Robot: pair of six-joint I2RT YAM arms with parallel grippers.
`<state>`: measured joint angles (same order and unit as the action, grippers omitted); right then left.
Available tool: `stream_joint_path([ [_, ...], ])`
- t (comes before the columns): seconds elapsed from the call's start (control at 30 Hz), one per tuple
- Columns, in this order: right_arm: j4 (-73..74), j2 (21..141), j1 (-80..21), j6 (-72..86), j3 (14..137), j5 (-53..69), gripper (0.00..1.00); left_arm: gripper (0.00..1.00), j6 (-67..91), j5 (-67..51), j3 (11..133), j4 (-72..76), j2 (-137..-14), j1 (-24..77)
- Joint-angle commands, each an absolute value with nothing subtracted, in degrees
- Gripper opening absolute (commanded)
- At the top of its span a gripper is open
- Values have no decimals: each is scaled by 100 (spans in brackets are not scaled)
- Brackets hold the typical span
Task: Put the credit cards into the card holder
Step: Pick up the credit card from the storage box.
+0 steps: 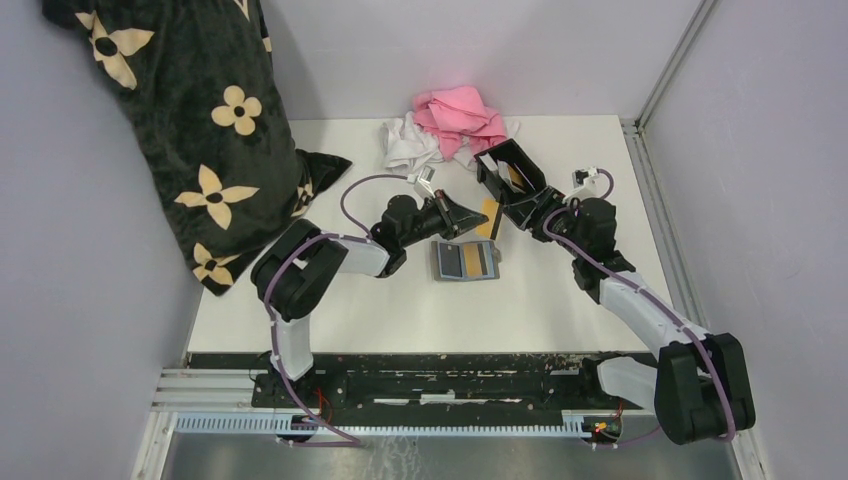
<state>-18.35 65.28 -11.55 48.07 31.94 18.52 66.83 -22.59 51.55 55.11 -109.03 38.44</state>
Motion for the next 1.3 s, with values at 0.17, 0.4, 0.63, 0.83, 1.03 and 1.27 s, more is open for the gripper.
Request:
stream_joint_path([
  [0.17, -2701, 6754, -1159, 5231, 2988, 2216, 60, 3, 7307, -2284, 5192, 6352, -11129, 3841],
  [0.4, -2829, 6815, -1203, 5311, 2896, 2266, 58, 3, 7568, -2316, 5208, 6655, -11264, 3851],
  [0.63, -3012, 7004, -1297, 5406, 2894, 2364, 51, 3, 7632, -2351, 5264, 6699, -11317, 3898],
  [0.83, -3042, 7141, -1428, 5398, 2919, 2434, 38, 3, 7713, -2355, 5283, 6767, -11349, 3932],
  [1.03, -3054, 7121, -1459, 5415, 2888, 2434, 22, 3, 7819, -2388, 5239, 6863, -11379, 3937],
  [1.27, -2769, 6959, -1458, 5340, 2988, 2578, 1, 25, 7834, -2323, 4893, 6651, -11333, 3792],
])
